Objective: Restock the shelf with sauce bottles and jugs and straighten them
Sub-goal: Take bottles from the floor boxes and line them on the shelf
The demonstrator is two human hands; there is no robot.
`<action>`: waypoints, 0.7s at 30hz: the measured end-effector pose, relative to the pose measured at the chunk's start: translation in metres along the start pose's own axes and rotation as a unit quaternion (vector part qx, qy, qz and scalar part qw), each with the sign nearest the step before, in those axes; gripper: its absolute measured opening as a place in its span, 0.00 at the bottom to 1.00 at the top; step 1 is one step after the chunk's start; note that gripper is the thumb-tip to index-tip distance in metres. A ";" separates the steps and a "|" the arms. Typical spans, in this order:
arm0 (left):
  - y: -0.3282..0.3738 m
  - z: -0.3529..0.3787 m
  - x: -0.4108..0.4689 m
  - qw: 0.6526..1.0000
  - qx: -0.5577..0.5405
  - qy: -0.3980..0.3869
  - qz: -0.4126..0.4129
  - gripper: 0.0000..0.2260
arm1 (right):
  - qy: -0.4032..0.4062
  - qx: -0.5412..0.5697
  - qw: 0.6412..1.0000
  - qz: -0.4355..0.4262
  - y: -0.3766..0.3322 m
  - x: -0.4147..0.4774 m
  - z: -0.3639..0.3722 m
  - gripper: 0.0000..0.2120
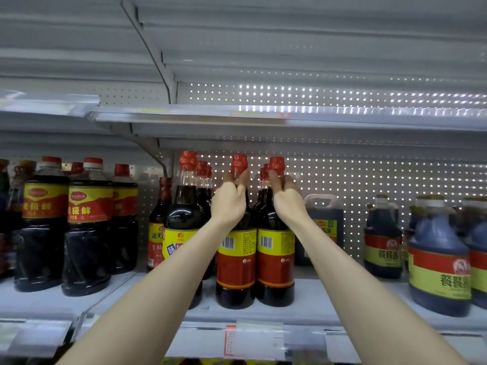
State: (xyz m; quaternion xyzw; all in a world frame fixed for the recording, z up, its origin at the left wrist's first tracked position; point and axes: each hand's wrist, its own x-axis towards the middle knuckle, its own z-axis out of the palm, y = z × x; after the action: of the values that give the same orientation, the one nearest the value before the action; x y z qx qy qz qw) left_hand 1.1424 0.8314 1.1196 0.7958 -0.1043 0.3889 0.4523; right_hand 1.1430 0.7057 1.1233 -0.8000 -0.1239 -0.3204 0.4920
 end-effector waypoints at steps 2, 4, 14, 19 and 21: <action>-0.004 0.000 -0.004 1.000 -0.015 -0.012 0.003 0.18 | 0.001 0.016 1.000 0.003 0.003 -0.001 0.001 0.27; -0.008 -0.002 -0.010 0.999 -0.034 -0.023 -0.003 0.17 | 0.017 0.031 0.999 0.000 0.006 -0.006 0.003 0.24; -0.050 -0.013 -0.085 0.976 -0.193 -0.074 -0.073 0.27 | 0.047 0.100 0.990 -0.091 0.021 -0.108 0.017 0.19; -0.064 -0.012 -0.106 0.959 -0.246 -0.107 -0.086 0.17 | -0.037 0.185 0.982 -0.002 0.041 -0.142 0.044 0.20; -0.072 -0.010 -0.109 0.957 -0.244 -0.129 -0.091 0.20 | -0.047 0.192 0.980 0.020 0.042 -0.147 0.049 0.22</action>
State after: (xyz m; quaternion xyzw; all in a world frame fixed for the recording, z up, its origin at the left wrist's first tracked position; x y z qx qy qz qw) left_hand 1.1013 0.8603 0.9986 0.7105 -0.1811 0.2030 0.6489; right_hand 1.0710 0.7451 0.9850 -0.7071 -0.1902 -0.2423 0.6365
